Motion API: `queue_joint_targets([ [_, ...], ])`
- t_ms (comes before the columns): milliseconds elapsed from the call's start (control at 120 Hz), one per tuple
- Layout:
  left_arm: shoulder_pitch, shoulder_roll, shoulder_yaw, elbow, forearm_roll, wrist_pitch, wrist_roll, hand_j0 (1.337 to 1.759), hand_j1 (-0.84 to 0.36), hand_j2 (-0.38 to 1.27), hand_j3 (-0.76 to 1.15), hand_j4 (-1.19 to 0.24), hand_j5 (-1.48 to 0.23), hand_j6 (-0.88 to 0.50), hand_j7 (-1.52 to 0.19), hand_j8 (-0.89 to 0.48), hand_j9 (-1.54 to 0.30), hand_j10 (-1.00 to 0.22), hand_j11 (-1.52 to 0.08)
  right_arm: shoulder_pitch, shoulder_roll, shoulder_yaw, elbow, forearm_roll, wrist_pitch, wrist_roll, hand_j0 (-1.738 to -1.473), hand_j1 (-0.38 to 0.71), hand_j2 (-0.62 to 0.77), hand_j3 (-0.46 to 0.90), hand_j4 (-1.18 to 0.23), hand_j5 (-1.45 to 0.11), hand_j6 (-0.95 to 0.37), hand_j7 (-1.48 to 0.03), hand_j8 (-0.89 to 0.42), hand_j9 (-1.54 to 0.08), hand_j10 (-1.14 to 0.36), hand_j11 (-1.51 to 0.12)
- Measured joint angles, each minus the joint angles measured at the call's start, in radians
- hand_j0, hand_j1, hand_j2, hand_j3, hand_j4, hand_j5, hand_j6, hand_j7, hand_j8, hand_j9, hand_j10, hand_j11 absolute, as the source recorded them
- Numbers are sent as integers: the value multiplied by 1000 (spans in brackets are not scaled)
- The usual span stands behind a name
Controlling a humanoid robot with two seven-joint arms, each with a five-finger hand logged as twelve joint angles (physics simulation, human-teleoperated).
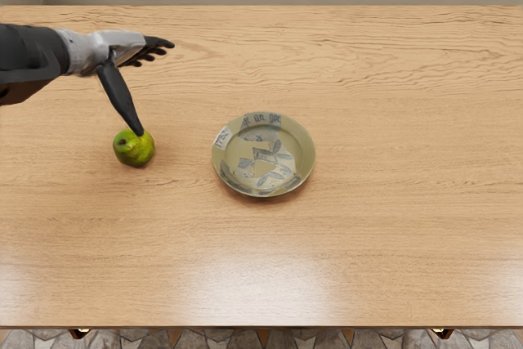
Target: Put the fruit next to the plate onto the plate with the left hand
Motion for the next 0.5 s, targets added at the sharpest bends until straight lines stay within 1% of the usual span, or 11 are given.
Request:
queue_joint_targets([
  [125,2,-51,89,-4,78,148,0,1658,321,6,0,-28,-32,-29,-32,-29,-32,-27,-32,0,0,0,0,0,0,0,-1658,-323,-4,0,-22,-28,-22,-28,-22,-28,-22,-28],
  [208,12,-54,139,-5,100,194,0,1658,321,6,0,-28,-32,-29,-32,-29,-32,-27,-32,0,0,0,0,0,0,0,-1658,-323,-4,0,-22,-29,-22,-29,-22,-29,-22,-29],
  [283,38,-75,163,-5,109,215,0,1658,320,7,0,-29,-33,-30,-33,-29,-33,-28,-33,0,0,0,0,0,0,0,-1658,-323,-4,0,-22,-28,-22,-28,-22,-28,-22,-28],
  [350,40,-76,187,-4,121,243,0,1658,318,7,0,-31,-35,-32,-35,-31,-35,-30,-35,0,0,0,0,0,0,0,-1658,-323,-4,0,-22,-28,-22,-28,-22,-28,-22,-28],
  [500,40,-97,268,-4,181,407,0,1658,316,8,0,-33,-38,-34,-38,-34,-38,-32,-38,0,0,0,0,0,0,0,-1658,-323,-4,0,-21,-28,-21,-28,-21,-28,-21,-28],
])
